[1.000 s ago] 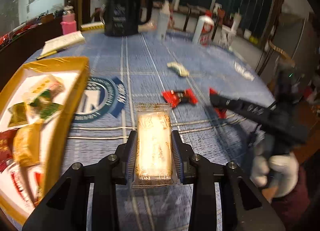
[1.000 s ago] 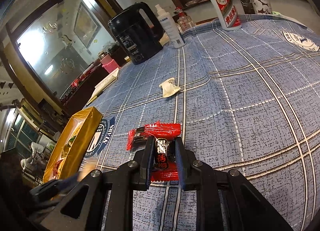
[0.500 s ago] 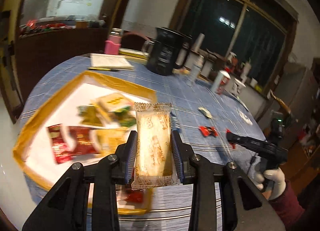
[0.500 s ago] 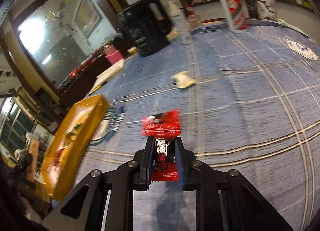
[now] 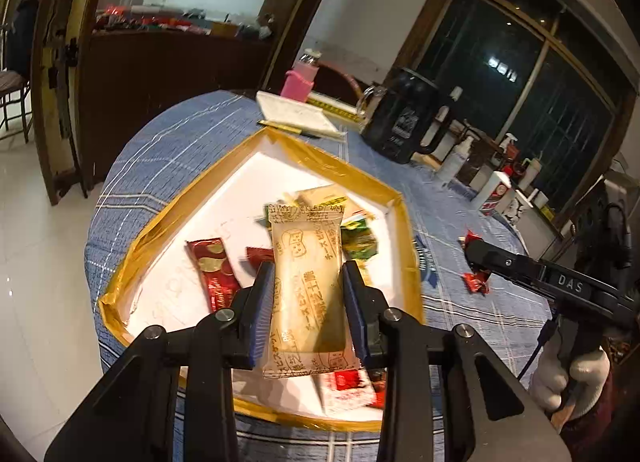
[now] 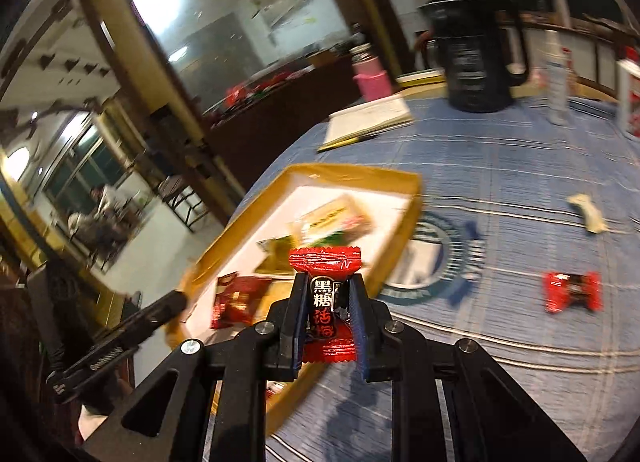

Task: Organize snacks
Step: 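Carry both packets over the tray and open both tools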

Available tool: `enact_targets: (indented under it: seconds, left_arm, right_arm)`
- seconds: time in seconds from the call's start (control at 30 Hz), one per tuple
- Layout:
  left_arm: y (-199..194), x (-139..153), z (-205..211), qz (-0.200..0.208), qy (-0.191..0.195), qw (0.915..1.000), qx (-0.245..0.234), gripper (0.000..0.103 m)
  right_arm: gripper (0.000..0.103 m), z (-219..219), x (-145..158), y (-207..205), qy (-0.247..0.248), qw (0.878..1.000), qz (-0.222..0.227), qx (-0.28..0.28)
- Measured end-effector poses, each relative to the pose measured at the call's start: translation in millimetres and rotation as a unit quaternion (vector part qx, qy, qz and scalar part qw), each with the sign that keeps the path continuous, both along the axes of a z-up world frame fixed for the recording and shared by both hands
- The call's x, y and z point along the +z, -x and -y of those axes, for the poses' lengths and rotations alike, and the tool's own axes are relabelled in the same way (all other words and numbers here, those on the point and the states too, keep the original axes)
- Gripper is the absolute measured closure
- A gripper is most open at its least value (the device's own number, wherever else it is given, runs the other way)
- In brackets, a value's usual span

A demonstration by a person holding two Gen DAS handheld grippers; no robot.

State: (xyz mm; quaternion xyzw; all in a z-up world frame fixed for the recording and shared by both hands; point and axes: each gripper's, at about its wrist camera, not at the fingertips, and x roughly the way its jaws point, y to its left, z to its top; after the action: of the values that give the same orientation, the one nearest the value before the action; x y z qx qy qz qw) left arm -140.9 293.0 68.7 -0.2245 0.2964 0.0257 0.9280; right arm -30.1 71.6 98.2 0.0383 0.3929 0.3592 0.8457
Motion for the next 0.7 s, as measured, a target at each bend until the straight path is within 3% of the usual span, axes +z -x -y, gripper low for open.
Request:
enact_targets:
  seconds: [0.23,0.5,0.57,0.63,0.7]
  left_arm:
    - [-4.6,-17.0,-11.8,-0.017,0.031,0.9994,-0.002,0.072]
    - [4.9,-9.6,-19.8,-0.001,0.041,0.9992,0.002,0.069]
    - [10.1,-4.4,-19.5,0.009,0.043,0.9990,0.003,0.060]
    - [15.1,1.8,-18.6,0.017,0.041,0.9990,0.010,0.040]
    - [19.9,8.5,-15.3,0.028,0.042,0.9987,0.009,0.032]
  right_arm:
    - [0.083,-57.3,-35.1,-1.0,0.028,0.998,-0.041,0.037]
    - [0.079,-83.4,-55.2,11.6,0.034,0.996,-0.054,0.065]
    - [0.076,-81.8,-53.5,17.0,0.031,0.996,-0.050,0.071]
    - [0.073,-78.6,-50.1,22.3,0.027,0.996,-0.047,0.075]
    - [0.069,-74.0,-44.5,25.6,0.023,0.996,-0.041,0.076]
